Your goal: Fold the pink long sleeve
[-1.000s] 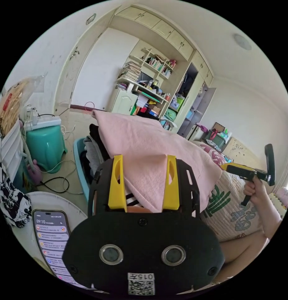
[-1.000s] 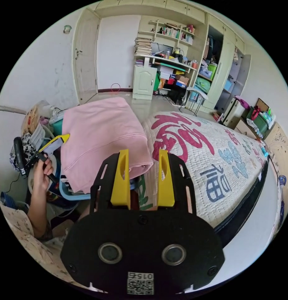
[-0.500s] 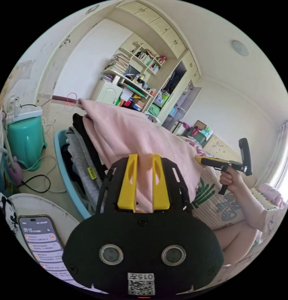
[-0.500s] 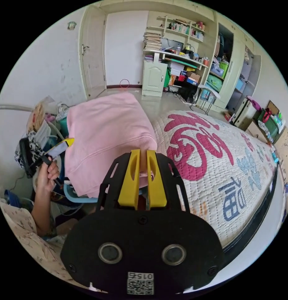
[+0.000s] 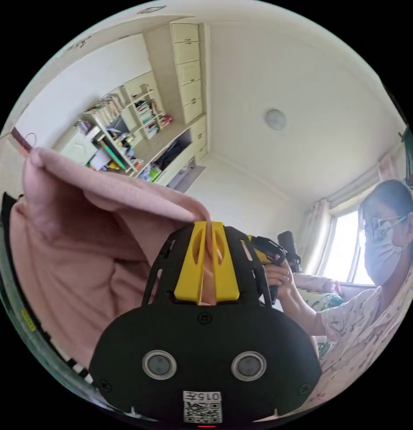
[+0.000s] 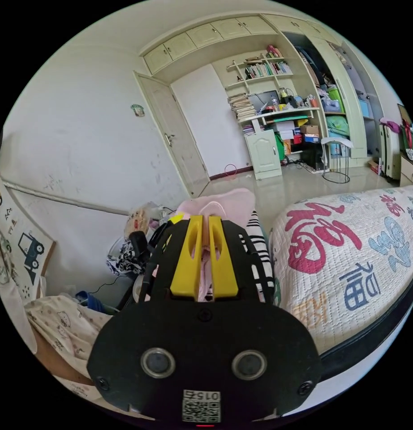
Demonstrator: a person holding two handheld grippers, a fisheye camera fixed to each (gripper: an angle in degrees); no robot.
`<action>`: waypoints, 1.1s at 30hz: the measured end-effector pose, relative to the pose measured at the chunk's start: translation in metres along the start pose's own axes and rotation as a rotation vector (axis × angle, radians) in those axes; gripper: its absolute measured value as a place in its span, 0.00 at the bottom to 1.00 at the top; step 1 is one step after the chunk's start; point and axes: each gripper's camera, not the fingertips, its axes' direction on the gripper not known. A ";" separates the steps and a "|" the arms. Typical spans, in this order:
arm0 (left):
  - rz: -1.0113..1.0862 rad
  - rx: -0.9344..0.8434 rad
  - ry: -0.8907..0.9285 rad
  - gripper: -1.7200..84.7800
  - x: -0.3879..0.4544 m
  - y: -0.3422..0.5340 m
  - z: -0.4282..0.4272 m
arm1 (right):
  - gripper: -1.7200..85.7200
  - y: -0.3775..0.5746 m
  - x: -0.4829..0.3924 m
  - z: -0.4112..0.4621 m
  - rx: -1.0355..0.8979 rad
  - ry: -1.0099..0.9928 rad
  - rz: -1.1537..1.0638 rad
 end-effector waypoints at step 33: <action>0.391 -0.652 0.830 0.02 0.297 0.220 0.365 | 0.07 0.174 -0.003 -0.124 -0.423 1.489 -0.009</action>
